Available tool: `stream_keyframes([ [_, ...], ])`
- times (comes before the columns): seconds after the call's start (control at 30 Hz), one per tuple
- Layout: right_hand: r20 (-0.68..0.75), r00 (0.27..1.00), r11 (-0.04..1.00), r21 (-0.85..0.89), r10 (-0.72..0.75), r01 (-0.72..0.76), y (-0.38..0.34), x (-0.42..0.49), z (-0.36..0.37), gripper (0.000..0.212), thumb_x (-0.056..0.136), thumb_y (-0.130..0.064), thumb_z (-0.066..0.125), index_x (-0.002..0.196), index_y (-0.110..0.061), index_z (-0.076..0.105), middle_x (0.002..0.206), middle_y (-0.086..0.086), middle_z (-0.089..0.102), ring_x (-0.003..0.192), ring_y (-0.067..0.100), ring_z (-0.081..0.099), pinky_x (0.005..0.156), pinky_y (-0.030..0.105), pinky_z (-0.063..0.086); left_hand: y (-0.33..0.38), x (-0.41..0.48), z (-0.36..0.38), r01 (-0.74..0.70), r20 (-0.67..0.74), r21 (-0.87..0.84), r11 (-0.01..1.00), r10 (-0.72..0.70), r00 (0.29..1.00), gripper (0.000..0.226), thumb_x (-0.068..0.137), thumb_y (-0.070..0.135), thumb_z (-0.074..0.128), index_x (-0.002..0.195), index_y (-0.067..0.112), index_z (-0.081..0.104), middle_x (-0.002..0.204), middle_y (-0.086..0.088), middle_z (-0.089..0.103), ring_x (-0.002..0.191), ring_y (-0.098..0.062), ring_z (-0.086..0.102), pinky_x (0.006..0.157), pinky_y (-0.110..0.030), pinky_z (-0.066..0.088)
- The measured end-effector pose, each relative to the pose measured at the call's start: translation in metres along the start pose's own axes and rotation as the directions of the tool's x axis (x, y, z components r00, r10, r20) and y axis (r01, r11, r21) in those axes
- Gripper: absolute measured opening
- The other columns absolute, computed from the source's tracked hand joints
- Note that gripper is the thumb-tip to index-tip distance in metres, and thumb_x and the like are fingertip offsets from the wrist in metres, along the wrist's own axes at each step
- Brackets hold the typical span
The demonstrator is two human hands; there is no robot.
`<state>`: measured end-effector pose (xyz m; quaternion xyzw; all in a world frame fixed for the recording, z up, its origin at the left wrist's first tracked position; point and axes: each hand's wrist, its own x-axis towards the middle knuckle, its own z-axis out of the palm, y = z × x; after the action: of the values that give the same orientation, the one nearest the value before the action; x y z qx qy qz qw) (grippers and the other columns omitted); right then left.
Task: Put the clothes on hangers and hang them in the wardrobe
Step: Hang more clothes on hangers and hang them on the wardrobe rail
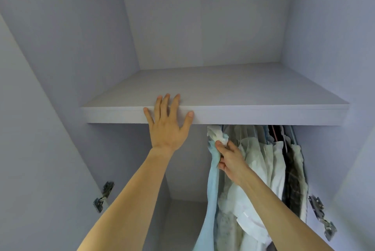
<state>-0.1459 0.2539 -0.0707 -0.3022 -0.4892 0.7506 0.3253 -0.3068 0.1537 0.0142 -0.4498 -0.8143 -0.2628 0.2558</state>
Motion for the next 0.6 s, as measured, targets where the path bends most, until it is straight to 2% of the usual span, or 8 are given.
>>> stream_keyframes([
  [0.07,-0.025,1.000,0.999,-0.041,-0.020,0.019,0.001,0.019,-0.004,0.019,0.099,-0.026,0.059,0.118,-0.021,0.062,0.097,0.010,0.061,0.078,0.025,0.048,0.065,0.033,0.043,-0.002,0.002,0.009,0.009,-0.083,-0.024,1.000,-0.010,0.996,0.063,0.098,0.066,0.026,0.151,0.032,0.031,0.156,-0.001,0.032,0.151,-0.020,0.013,0.121,-0.060,-0.003],
  [0.2,-0.149,0.984,0.976,-0.206,-0.098,0.066,-0.001,0.050,-0.013,0.019,0.101,-0.029,0.055,0.117,-0.019,0.059,0.086,0.003,0.056,0.061,0.013,0.046,0.053,0.023,0.046,-0.004,0.009,0.027,0.001,-0.188,-0.034,0.999,-0.008,0.982,0.062,0.096,0.063,0.030,0.148,0.030,0.037,0.151,-0.003,0.038,0.147,-0.022,0.021,0.119,-0.062,-0.002],
  [0.3,-0.181,0.974,0.935,-0.349,-0.133,0.063,0.005,0.067,-0.021,0.018,0.102,-0.027,0.053,0.114,-0.014,0.056,0.083,0.004,0.055,0.062,0.013,0.051,0.052,0.020,0.050,-0.010,0.014,0.040,-0.031,-0.287,-0.039,0.999,0.019,0.958,0.058,0.095,0.061,0.034,0.145,0.030,0.041,0.147,-0.004,0.043,0.143,-0.024,0.028,0.118,-0.061,-0.001],
  [0.37,-0.189,0.975,0.908,-0.418,-0.113,0.025,0.015,0.075,-0.026,0.020,0.102,-0.028,0.052,0.116,-0.014,0.054,0.089,0.004,0.058,0.070,0.014,0.056,0.049,0.019,0.051,-0.013,0.017,0.046,-0.050,-0.345,-0.029,0.998,0.037,0.938,0.056,0.095,0.060,0.036,0.143,0.031,0.041,0.145,-0.004,0.044,0.142,-0.024,0.031,0.118,-0.059,-0.003],
  [0.47,-0.196,0.979,0.866,-0.496,-0.045,-0.059,0.032,0.079,-0.031,0.029,0.103,-0.031,0.050,0.128,-0.017,0.049,0.097,0.000,0.060,0.079,0.017,0.063,0.055,0.023,0.056,-0.016,0.019,0.052,-0.064,-0.395,-0.024,0.998,0.049,0.917,0.053,0.095,0.058,0.038,0.141,0.032,0.043,0.143,-0.003,0.045,0.141,-0.023,0.032,0.119,-0.057,-0.005],
  [0.6,-0.187,0.979,0.782,-0.621,-0.075,-0.058,0.042,0.076,-0.032,0.040,0.104,-0.032,0.045,0.141,-0.017,0.039,0.099,-0.001,0.059,0.080,0.019,0.067,0.055,0.024,0.058,-0.017,0.020,0.054,-0.073,-0.423,-0.011,0.997,0.061,0.904,0.053,0.095,0.058,0.037,0.141,0.031,0.045,0.142,-0.002,0.046,0.139,-0.023,0.033,0.119,-0.058,-0.003],
])
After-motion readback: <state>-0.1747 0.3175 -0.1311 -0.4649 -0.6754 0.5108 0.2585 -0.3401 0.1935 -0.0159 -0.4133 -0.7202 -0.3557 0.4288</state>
